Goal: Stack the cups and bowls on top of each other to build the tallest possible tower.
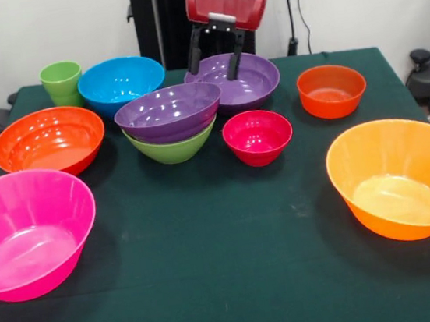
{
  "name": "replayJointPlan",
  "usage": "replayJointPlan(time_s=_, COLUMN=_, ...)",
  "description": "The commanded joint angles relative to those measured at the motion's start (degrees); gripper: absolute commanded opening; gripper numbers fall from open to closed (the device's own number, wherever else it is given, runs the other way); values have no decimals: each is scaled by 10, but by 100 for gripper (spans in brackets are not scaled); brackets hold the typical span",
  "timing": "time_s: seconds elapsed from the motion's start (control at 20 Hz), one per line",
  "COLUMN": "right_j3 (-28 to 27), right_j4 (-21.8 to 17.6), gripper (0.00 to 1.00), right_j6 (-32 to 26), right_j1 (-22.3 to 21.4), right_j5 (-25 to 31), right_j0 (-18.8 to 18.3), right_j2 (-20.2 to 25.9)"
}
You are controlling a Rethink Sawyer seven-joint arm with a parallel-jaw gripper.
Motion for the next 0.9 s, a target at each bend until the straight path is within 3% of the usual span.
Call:
replayJointPlan(time_s=0.05, right_j3=9, right_j4=50, gripper=100, right_j6=129, right_j1=24, right_j5=24, right_j0=28, right_j2=65)
replayJointPlan(time_s=0.4, right_j3=-13, right_j4=93, gripper=100, right_j6=142, right_j1=46, right_j5=13, right_j0=49, right_j2=66)
replayJointPlan(time_s=0.9, right_j3=-62, right_j4=208, gripper=100, right_j6=159, right_j1=76, right_j5=61, right_j0=142, right_j2=14)
